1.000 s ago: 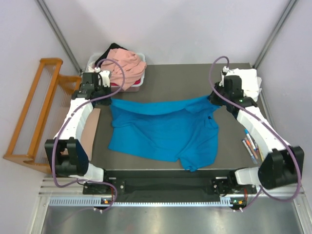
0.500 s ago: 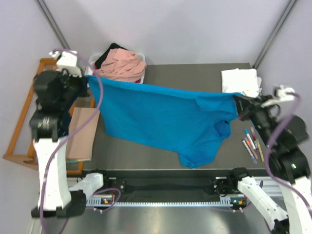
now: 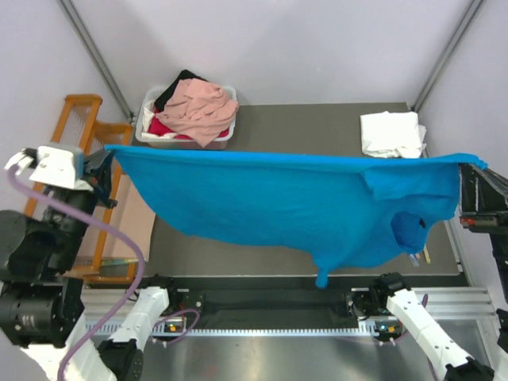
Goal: Fold and stack the t-shirts
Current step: Flatten the tshirt out
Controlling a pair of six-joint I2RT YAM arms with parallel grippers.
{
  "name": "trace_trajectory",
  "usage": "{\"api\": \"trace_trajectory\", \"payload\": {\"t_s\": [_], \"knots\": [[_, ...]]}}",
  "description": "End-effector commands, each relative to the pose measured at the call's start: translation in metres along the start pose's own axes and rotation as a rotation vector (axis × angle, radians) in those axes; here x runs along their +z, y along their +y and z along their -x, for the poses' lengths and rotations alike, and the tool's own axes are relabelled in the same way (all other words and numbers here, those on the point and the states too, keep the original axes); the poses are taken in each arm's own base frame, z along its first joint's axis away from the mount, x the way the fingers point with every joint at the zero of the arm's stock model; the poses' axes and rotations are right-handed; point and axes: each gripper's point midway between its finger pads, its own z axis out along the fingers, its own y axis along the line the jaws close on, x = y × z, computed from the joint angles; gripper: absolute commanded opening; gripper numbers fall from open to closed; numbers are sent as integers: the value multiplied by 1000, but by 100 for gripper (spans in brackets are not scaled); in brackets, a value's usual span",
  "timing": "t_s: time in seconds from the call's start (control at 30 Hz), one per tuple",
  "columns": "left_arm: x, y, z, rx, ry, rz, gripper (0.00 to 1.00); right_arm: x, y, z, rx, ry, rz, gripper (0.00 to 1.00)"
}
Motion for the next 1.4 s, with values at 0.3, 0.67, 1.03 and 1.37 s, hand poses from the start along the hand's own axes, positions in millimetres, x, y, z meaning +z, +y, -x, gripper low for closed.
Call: {"api": "trace_trajectory", "payload": {"t_s": [0.3, 0.67, 1.03, 1.37], "knots": [[140, 21, -240, -11, 516, 75, 0, 122, -98, -268, -28, 611, -402, 0], [247, 41, -404, 25, 847, 130, 0, 127, -166, -455, 51, 948, -552, 0], [250, 31, -419, -8, 897, 96, 0, 113, -169, -471, 88, 994, -544, 0], [226, 4, -404, -11, 900, -1, 0, 83, -152, -461, 140, 1028, -517, 0]]}}
